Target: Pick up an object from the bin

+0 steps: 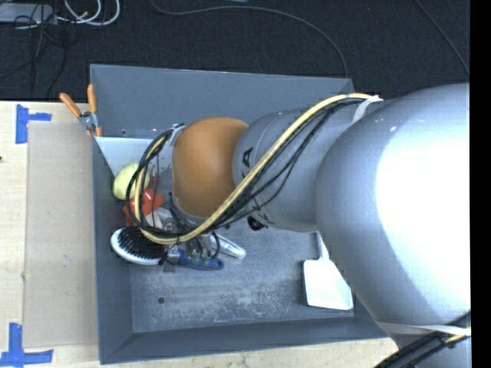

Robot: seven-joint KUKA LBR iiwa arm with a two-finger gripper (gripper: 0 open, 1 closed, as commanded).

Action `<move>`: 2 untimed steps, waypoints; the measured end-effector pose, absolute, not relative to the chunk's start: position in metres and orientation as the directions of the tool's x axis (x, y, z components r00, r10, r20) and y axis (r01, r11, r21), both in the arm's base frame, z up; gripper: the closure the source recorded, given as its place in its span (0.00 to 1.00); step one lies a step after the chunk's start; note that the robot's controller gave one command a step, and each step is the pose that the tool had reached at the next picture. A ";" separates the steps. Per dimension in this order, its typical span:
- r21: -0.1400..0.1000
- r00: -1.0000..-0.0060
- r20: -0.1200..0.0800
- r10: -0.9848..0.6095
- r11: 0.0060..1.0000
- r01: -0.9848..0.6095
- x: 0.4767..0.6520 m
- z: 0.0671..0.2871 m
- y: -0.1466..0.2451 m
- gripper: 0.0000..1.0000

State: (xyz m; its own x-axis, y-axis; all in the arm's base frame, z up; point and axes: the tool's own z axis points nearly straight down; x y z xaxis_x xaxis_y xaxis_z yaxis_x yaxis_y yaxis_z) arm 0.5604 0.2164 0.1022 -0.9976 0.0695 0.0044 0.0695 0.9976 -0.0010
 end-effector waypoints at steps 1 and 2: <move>-0.005 -0.997 0.015 0.070 0.998 0.070 0.551 0.142 0.214 1.00; -0.002 -0.997 0.008 0.072 0.997 0.072 0.553 0.164 0.217 1.00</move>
Offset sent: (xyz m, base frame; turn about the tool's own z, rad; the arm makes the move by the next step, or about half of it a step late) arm 0.0177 0.0162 0.0476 0.0157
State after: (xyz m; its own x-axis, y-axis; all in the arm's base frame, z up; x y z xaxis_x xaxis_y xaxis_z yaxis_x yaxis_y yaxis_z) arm 0.5530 0.2170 0.1643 -0.9973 0.0724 0.0084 0.0724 0.9974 -0.0023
